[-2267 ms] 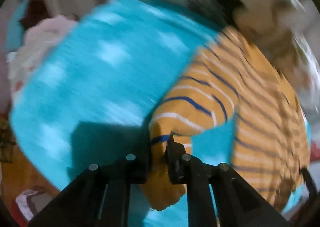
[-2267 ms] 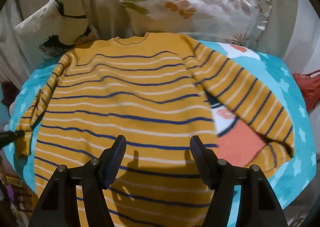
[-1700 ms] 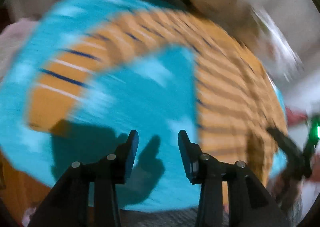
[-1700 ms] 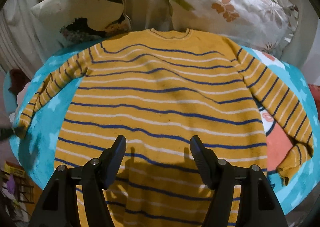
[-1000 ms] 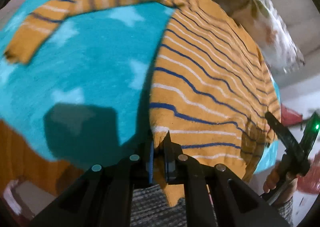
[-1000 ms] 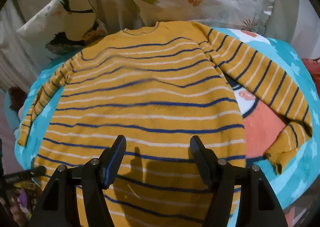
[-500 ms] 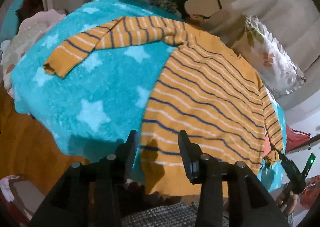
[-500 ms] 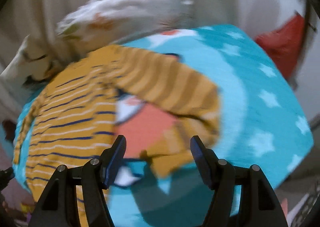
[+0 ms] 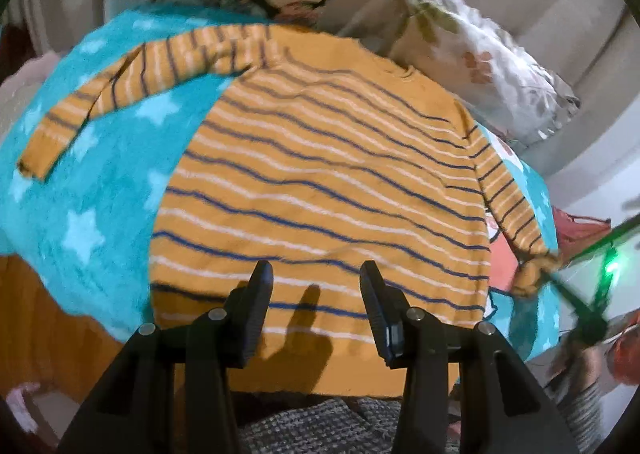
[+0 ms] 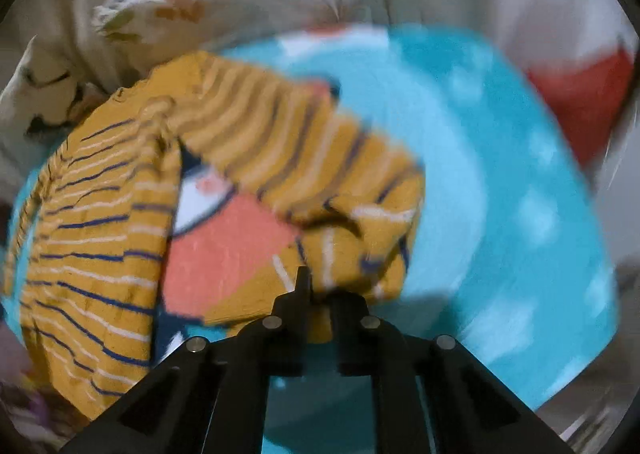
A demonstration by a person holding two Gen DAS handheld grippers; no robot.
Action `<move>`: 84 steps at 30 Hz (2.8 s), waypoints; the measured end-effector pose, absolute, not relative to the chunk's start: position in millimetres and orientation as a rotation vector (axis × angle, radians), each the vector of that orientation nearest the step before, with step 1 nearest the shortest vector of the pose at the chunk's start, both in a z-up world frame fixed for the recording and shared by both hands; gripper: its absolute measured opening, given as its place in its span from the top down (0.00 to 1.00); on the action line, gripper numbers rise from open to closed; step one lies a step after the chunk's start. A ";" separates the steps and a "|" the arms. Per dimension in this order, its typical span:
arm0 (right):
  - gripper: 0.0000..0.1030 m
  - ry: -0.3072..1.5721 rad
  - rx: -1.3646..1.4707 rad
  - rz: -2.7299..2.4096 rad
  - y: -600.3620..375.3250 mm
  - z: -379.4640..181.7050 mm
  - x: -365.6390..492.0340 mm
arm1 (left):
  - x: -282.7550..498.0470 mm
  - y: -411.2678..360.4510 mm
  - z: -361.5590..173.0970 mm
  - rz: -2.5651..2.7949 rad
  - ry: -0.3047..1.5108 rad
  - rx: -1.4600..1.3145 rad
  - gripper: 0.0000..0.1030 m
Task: Fold small clothes
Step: 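Grasp the sweater's sleeve cuff with the right gripper, then fold the held sleeve across the sweater body with the right gripper, release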
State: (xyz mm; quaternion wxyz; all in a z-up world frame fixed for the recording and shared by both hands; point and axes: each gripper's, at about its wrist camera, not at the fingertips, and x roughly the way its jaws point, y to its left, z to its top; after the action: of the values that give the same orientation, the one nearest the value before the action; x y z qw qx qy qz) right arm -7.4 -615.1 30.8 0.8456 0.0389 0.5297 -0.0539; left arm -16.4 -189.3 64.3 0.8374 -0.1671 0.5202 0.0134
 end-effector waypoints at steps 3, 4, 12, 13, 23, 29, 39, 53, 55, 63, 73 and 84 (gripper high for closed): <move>0.91 0.998 -0.162 -0.204 -621.9 77.0 -5.7 | -8.6 -193.5 71.2 0.024 1.080 -0.348 0.57; 0.91 0.956 -0.243 -0.245 -628.0 92.5 -8.2 | -7.0 -194.3 70.6 0.029 1.081 -0.356 0.56; 0.86 1.090 -0.051 -0.463 -715.2 65.4 -48.9 | -8.0 -200.9 62.1 0.062 1.117 -0.361 0.54; 0.86 1.081 0.100 -0.424 -727.9 62.7 -60.1 | -8.3 -201.7 61.8 0.064 1.123 -0.362 0.52; 0.43 0.851 1.300 -0.052 -761.1 -8.8 -78.1 | -0.6 -224.7 61.8 0.025 1.160 -0.324 0.49; 0.42 0.815 1.422 -0.185 -766.5 -39.7 -52.8 | -1.4 -226.9 59.2 0.024 1.168 -0.336 0.49; 0.94 0.666 0.882 -0.046 -777.6 100.4 -1.5 | -1.6 -218.4 51.7 0.042 1.176 -0.392 0.49; 0.90 0.870 1.095 -0.269 -809.9 -39.6 -53.5 | 5.9 -223.2 31.6 0.051 1.236 -0.389 0.49; 0.80 0.858 1.070 -0.278 -810.6 -35.2 -54.7 | 6.1 -224.0 29.3 0.051 1.246 -0.387 0.49; 0.67 0.859 1.116 -0.344 -820.0 -44.9 -41.7 | -2.0 -217.1 28.5 0.081 1.262 -0.382 0.49; 0.93 0.915 0.793 -0.450 -797.7 1.8 6.0 | 0.1 -159.3 40.6 0.111 1.220 -0.412 0.49; 0.94 0.896 0.502 0.029 -565.9 101.6 137.7 | 24.0 -84.9 52.9 0.067 1.137 -0.447 0.49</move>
State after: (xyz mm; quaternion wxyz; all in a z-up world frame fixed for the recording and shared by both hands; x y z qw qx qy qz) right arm 137.7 -565.9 101.6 0.8710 0.2401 0.4285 0.0138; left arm 24.0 -84.9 52.9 0.8187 -0.2098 0.5335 0.0316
